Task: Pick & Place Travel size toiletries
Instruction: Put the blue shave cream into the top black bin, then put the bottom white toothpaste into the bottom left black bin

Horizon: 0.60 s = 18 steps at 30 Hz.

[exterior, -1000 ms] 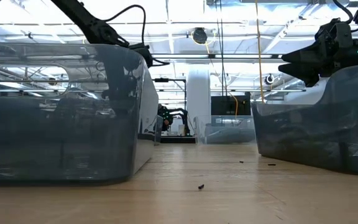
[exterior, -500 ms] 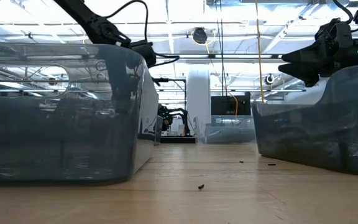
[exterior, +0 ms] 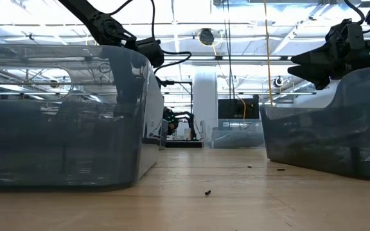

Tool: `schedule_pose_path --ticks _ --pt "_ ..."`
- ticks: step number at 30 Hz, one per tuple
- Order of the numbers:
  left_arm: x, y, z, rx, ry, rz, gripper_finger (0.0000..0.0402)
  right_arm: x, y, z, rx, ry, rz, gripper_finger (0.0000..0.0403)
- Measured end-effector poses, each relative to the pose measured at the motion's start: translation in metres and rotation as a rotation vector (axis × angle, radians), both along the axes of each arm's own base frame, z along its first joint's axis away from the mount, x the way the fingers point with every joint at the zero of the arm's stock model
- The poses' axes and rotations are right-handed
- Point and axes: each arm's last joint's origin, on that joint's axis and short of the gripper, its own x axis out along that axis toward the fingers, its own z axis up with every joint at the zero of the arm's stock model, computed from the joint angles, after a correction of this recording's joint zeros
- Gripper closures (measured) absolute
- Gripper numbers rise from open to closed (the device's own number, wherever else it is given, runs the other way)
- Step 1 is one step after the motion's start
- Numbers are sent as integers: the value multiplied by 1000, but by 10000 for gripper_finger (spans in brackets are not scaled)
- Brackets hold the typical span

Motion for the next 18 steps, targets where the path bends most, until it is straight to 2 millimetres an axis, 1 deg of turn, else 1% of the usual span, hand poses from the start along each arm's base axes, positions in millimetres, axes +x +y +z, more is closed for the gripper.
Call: schedule_pose_path --ticks 3,6,14,18 --pt "0 0 0 -2 -9 19 321 0 0 0 0 0 0 184" --pt "0 1 0 -2 -28 55 300 0 0 0 0 0 0 184" --pt "0 1 1 7 -42 86 187 0 0 0 0 1 0 185" --pt "-1 -2 5 28 -57 131 151 0 0 0 0 0 0 187"
